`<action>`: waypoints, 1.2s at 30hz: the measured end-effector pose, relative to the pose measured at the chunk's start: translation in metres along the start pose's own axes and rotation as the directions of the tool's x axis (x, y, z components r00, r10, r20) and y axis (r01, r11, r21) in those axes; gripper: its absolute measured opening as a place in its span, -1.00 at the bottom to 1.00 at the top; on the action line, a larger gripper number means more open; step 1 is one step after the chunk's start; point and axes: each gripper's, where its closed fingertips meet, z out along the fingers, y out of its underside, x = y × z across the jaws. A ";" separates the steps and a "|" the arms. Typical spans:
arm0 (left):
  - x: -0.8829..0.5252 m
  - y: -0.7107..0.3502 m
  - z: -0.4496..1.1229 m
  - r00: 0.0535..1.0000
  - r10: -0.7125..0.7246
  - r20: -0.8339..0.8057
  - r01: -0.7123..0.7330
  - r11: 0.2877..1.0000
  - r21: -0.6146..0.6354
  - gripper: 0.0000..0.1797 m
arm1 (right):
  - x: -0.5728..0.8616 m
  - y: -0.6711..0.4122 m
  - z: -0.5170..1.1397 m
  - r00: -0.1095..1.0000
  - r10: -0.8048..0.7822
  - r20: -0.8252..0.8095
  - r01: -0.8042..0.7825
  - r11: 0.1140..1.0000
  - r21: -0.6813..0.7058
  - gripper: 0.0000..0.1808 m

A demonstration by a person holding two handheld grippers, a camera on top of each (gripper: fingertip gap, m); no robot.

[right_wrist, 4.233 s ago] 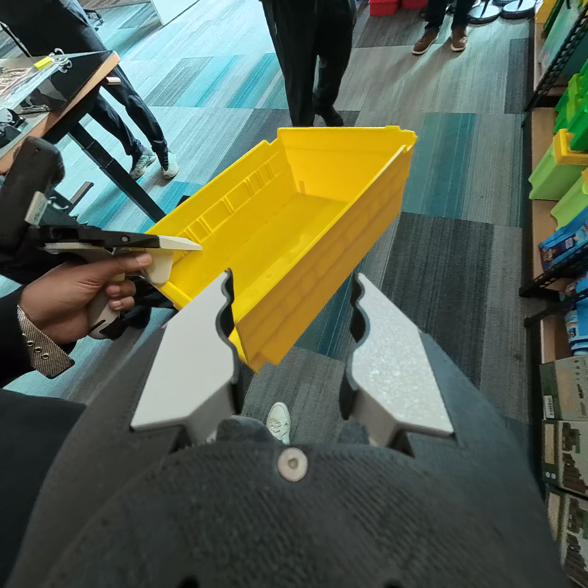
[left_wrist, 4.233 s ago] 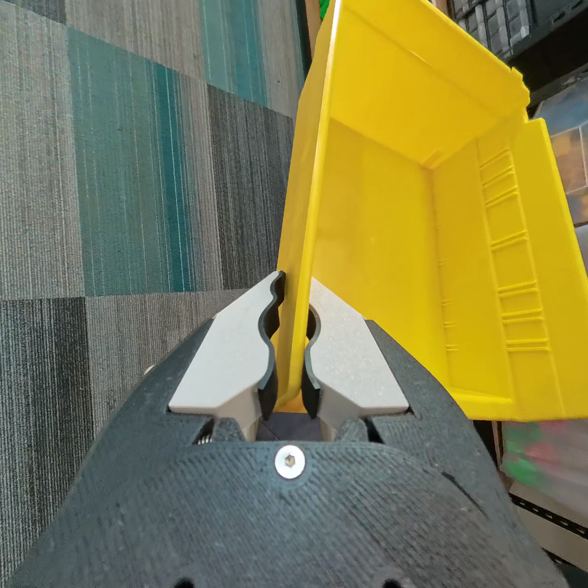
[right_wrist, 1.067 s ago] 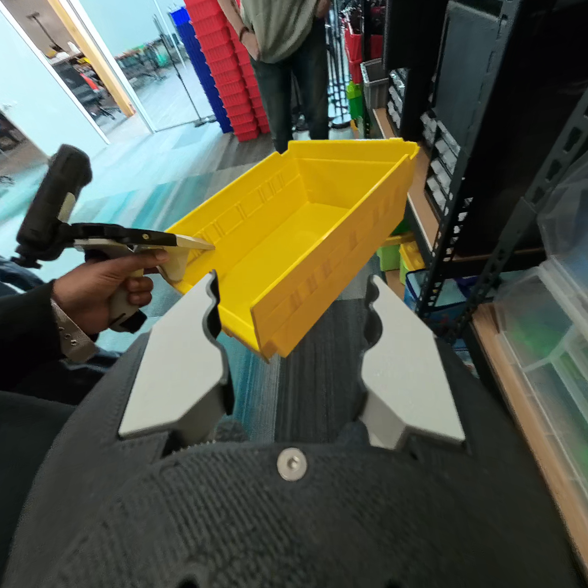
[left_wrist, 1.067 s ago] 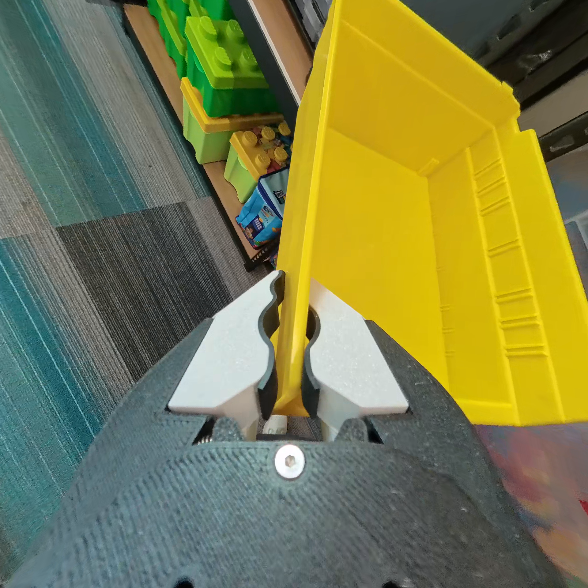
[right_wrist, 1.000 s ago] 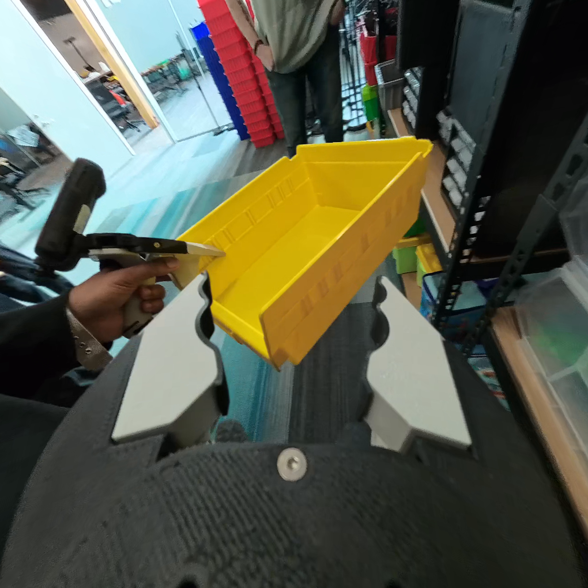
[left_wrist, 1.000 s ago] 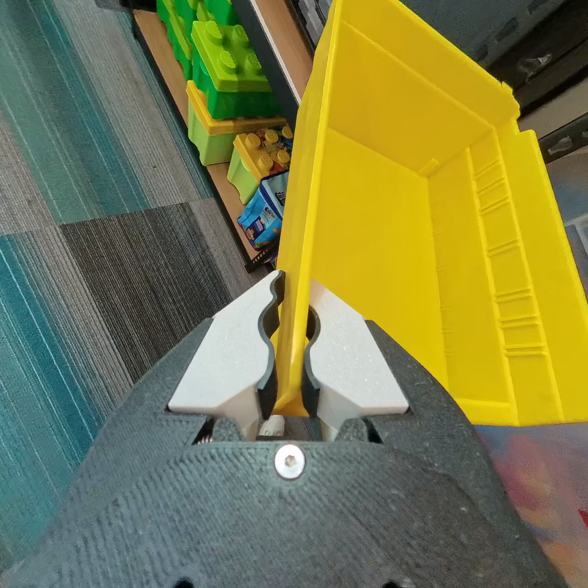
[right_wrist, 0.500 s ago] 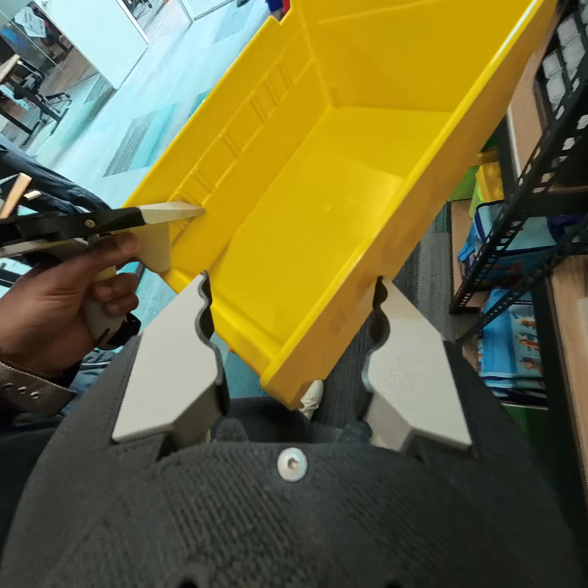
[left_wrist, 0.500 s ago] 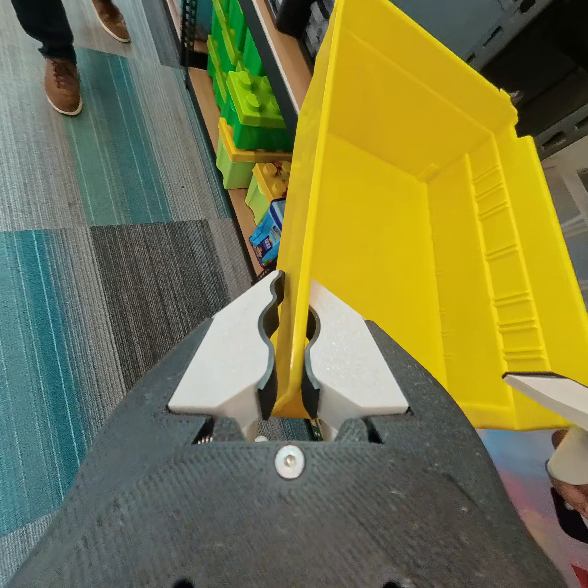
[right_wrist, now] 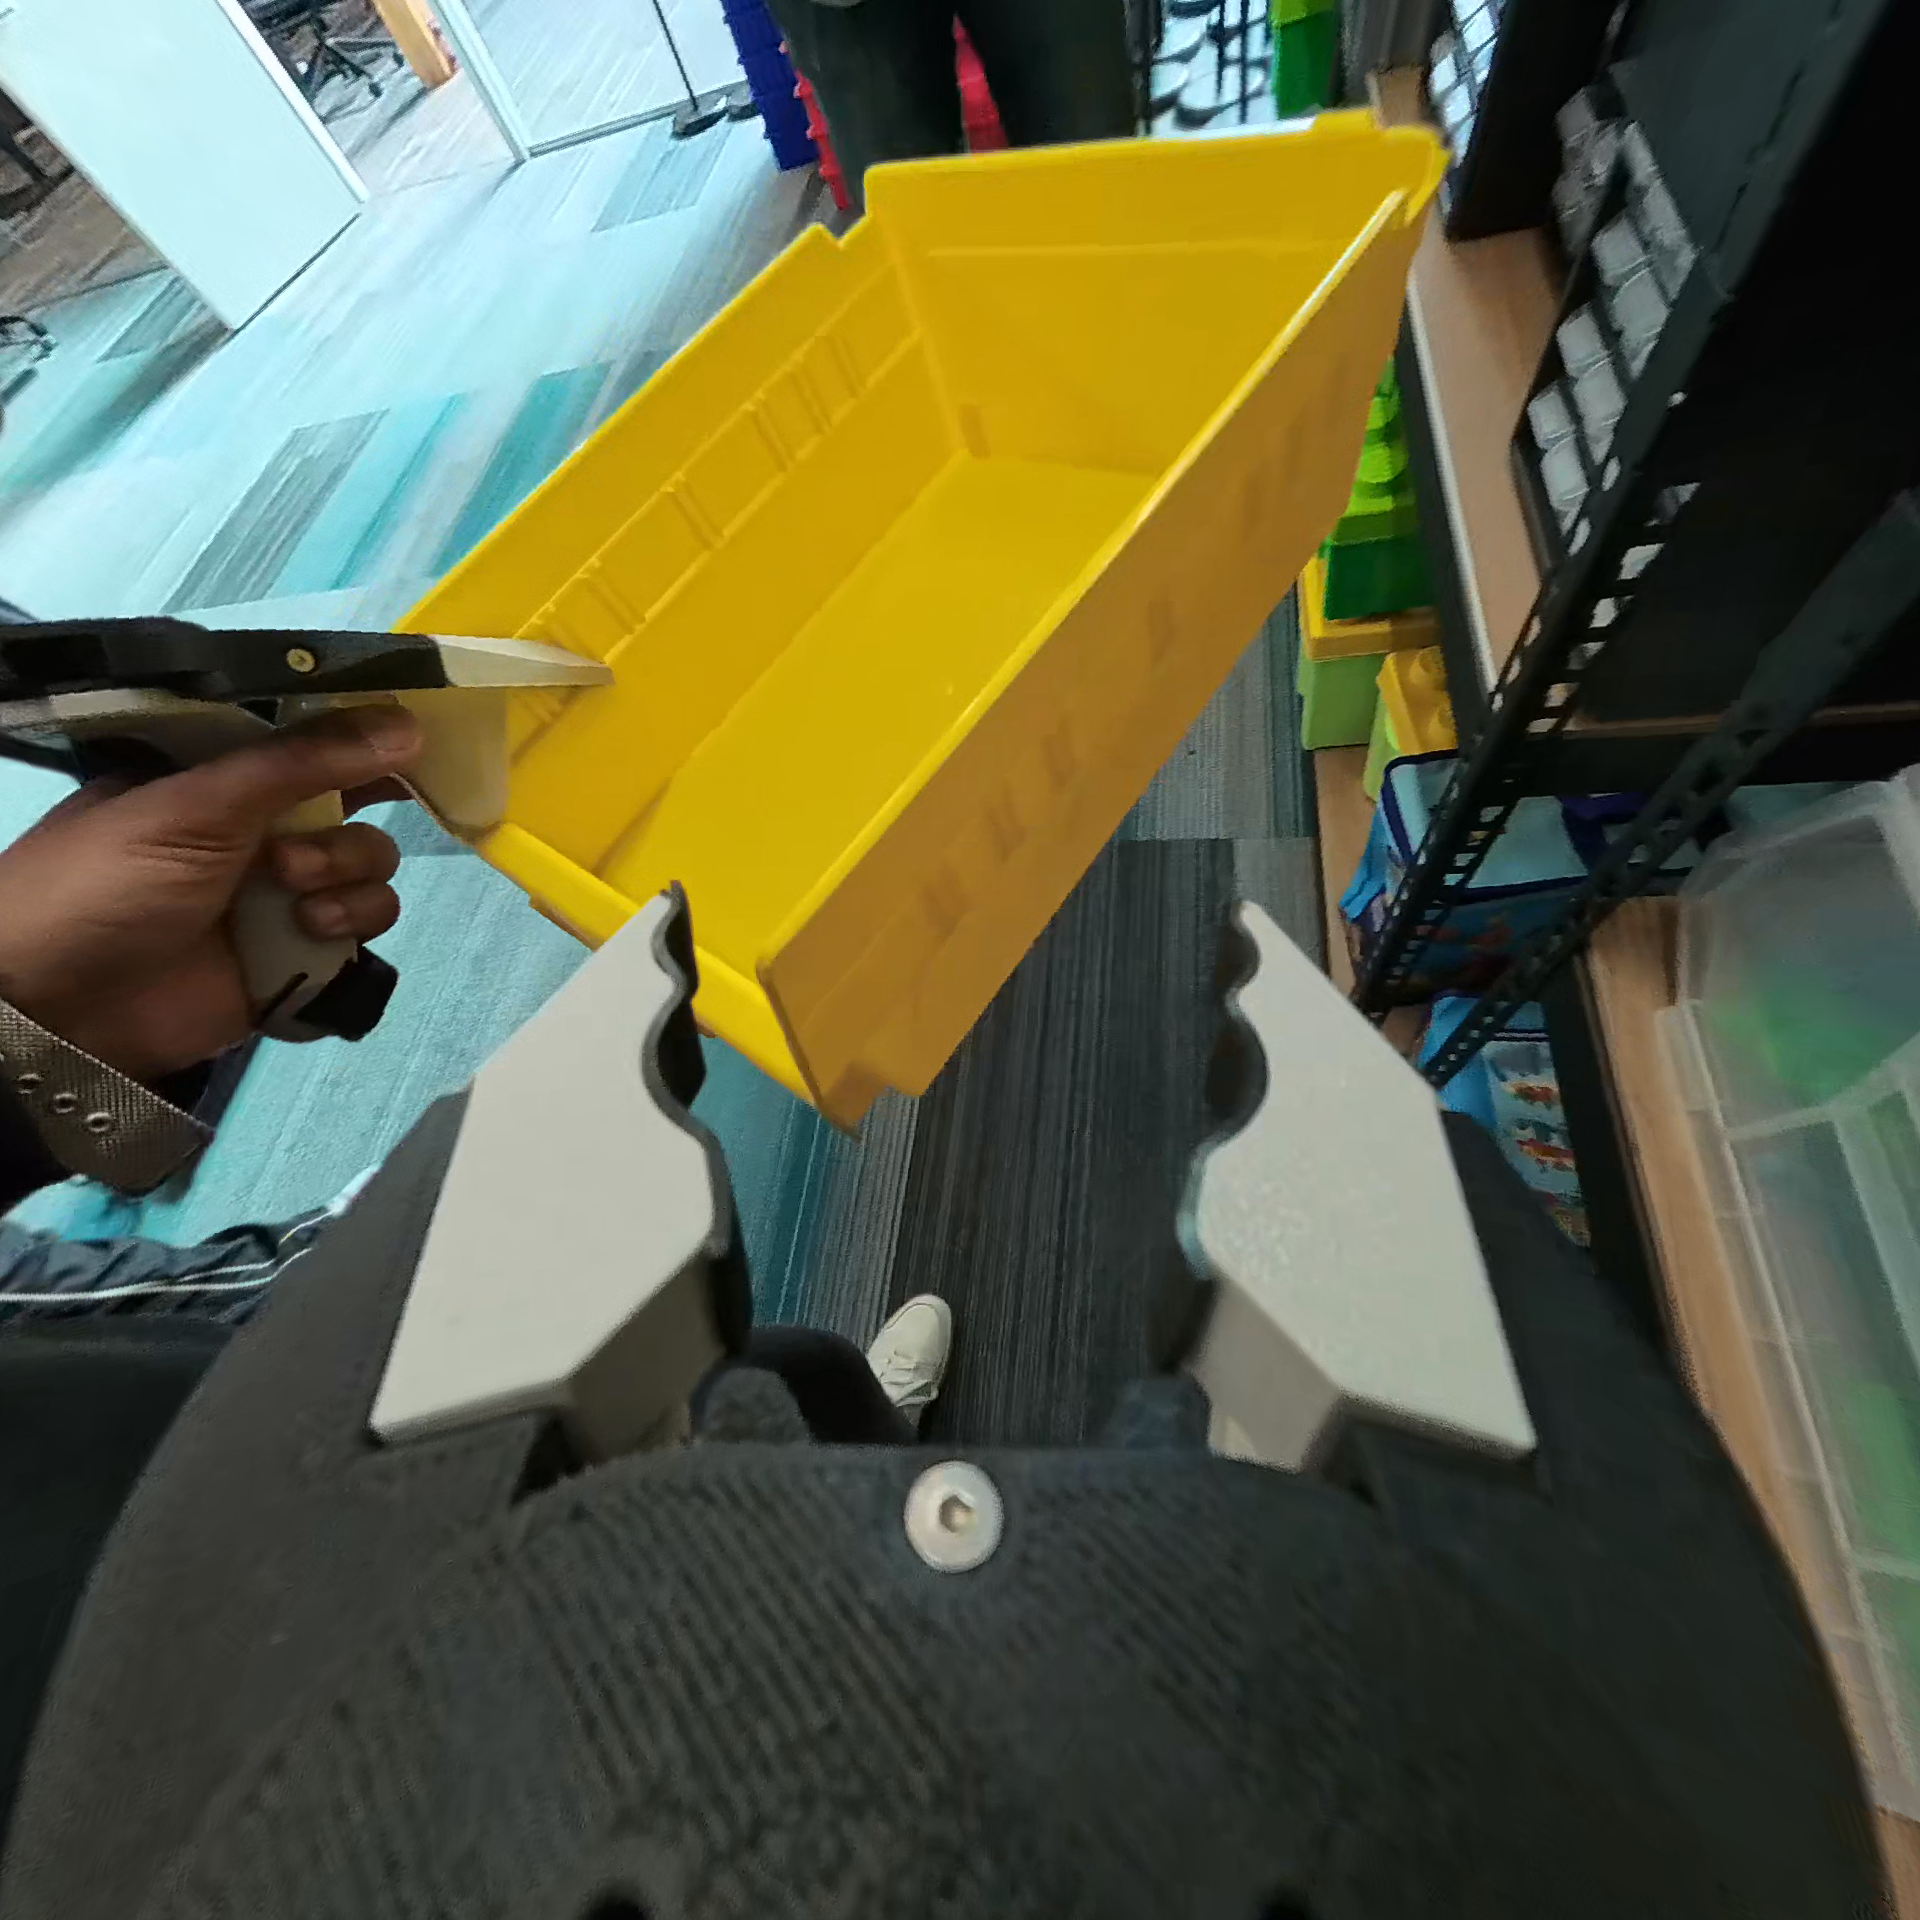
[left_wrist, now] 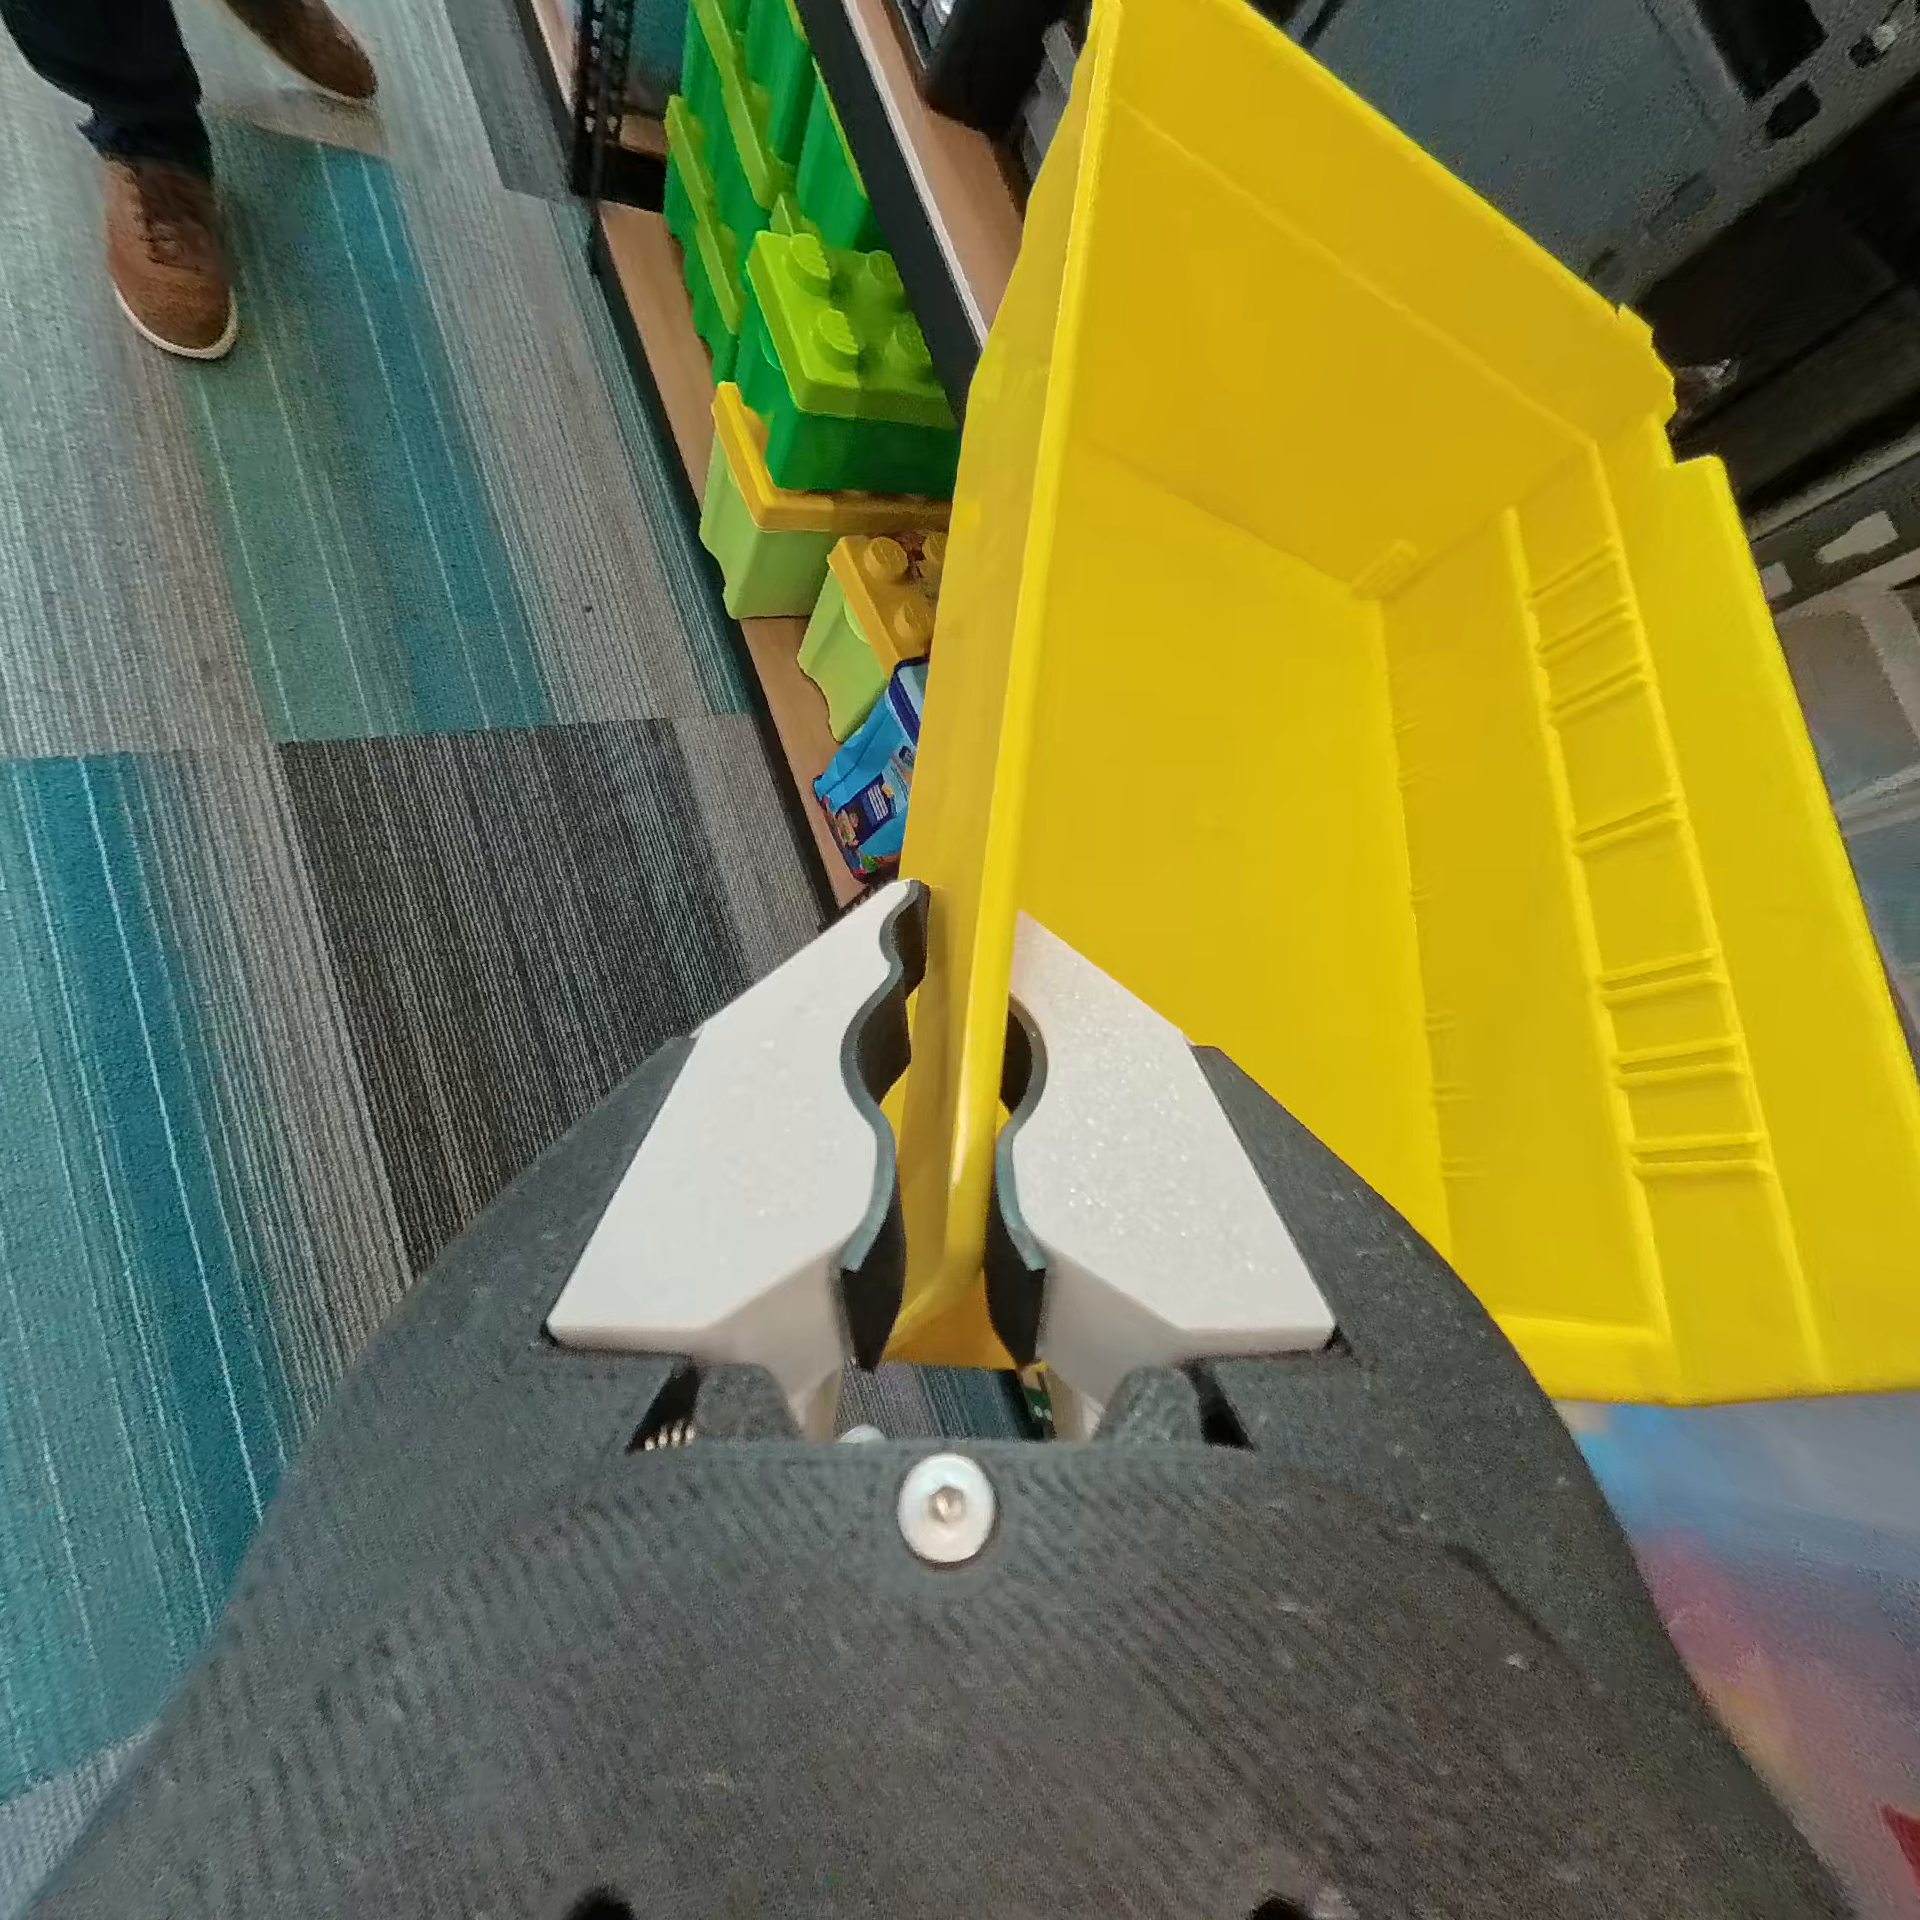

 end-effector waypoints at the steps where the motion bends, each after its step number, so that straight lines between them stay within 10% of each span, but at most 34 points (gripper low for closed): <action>1: -0.002 0.000 0.003 1.000 0.007 -0.010 -0.008 1.000 -0.011 -1.00 | 0.002 -0.002 -0.003 1.000 -0.004 -0.020 0.004 1.000 0.007 0.09; 26: 0.090 0.056 0.037 0.935 0.080 -0.345 -0.155 0.968 -0.196 -0.98 | 0.073 -0.030 -0.150 0.952 0.045 -0.302 0.012 0.983 0.185 -0.04; 33: 0.119 0.092 0.026 0.945 0.092 -0.313 -0.170 0.958 -0.233 -0.98 | 0.059 -0.078 -0.268 0.963 -0.097 -0.250 0.154 0.962 0.223 -0.37; 36: 0.135 0.110 0.018 0.948 0.099 -0.303 -0.177 0.954 -0.241 -0.98 | 0.086 -0.120 -0.385 0.865 -0.175 -0.470 0.323 0.912 0.255 -0.49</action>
